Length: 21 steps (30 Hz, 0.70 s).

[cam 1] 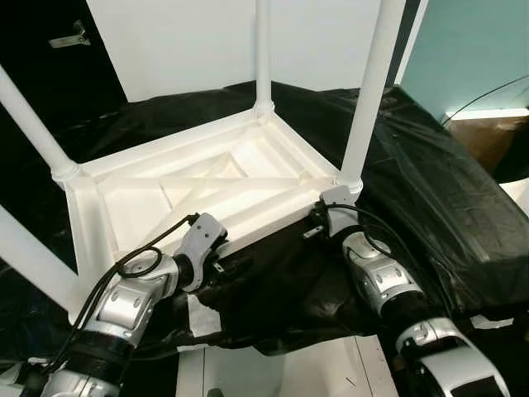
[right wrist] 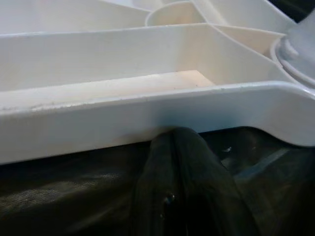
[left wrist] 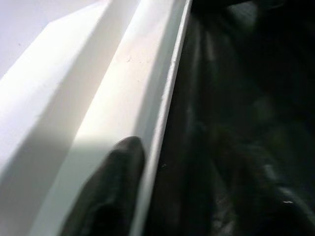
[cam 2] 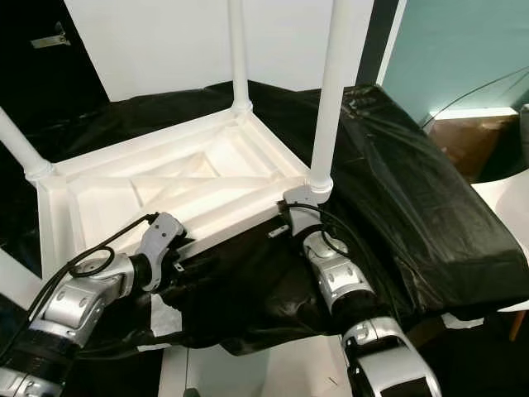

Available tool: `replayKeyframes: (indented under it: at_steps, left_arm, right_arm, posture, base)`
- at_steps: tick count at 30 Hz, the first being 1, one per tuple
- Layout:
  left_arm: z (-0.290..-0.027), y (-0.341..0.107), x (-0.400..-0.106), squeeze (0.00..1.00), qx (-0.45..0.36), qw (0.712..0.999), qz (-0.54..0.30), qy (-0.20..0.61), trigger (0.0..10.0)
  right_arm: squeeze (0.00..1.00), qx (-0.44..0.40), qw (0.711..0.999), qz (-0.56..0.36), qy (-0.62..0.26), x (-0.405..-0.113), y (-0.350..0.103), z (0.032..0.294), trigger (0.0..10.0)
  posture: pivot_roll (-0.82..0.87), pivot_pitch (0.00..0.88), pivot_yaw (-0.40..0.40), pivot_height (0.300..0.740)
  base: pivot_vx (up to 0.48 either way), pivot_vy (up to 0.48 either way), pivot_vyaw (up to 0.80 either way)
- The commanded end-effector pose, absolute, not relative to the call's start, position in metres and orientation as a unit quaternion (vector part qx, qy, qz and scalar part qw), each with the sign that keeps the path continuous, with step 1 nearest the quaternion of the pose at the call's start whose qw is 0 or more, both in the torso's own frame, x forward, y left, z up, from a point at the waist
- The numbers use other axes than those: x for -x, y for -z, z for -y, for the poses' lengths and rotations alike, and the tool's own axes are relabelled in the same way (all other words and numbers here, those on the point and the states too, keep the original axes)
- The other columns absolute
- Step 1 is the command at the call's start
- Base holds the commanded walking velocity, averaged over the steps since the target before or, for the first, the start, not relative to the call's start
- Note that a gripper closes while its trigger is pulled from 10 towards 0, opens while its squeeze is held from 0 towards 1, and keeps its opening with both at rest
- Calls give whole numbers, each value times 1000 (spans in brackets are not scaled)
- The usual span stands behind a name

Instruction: Building children table

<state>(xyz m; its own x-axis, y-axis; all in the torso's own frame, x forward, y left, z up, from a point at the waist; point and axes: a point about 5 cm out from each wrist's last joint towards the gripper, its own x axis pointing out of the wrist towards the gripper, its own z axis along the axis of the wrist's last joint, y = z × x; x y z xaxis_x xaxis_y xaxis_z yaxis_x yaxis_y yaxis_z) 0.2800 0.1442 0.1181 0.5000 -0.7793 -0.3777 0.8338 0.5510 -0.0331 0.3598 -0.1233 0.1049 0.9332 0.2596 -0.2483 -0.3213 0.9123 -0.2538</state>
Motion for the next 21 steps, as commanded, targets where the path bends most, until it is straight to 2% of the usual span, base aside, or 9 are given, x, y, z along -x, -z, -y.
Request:
replayKeyframes:
  at_steps: [1, 5, 9, 11, 12, 13, 14, 15, 21]
  left_arm:
    - [-134, -121, -266, 0, -47, 805, -179, 564, 0]
    - [-126, -131, -257, 0, -31, 783, -167, 598, 0]
    - [-123, -131, -253, 0, -27, 777, -168, 606, 0]
    - [-120, -131, -253, 0, -28, 779, -165, 604, 0]
    - [-117, -130, -257, 0, -30, 790, -159, 591, 431]
    - [-114, -131, -263, 0, -39, 805, -142, 574, 8431]
    - [-114, -131, -263, 0, -39, 805, -142, 574, 8431]
    - [-111, -132, -267, 0, -48, 816, -126, 563, 10000]
    - [-101, -151, -274, 0, -18, 839, -32, 542, 10000]
  right_arm:
    - [0, 147, 975, -105, -129, -365, -108, 133, 10000]
    - [0, 162, 974, -107, -114, -378, -118, 142, 10000]
    - [0, 166, 975, -102, -108, -382, -123, 143, 10000]
    - [0, 166, 976, -97, -104, -385, -127, 143, 10000]
    - [0, 165, 977, -93, -100, -387, -131, 142, 10000]
    - [0, 163, 978, -91, -96, -389, -132, 141, 10000]
    - [0, 163, 978, -91, -96, -389, -132, 141, 10000]
    - [0, 163, 978, -91, -94, -389, -132, 141, 10000]
    - [0, 148, 979, -91, -102, -383, -121, 131, 10000]
  posture:
    - [48, 20, 18, 740]
    - [72, 26, 17, 740]
    - [80, 32, 20, 740]
    - [82, 34, 22, 740]
    - [85, 37, 23, 740]
    - [86, 38, 22, 740]
    - [86, 38, 22, 740]
    - [86, 38, 22, 740]
    - [83, 41, 20, 740]
  base:
    - [0, 0, 0]
    - [0, 0, 0]
    - [0, 0, 0]
    - [0, 0, 0]
    - [0, 0, 0]
    - [0, 0, 0]
    - [0, 0, 0]
    - [0, 0, 0]
    - [0, 0, 0]
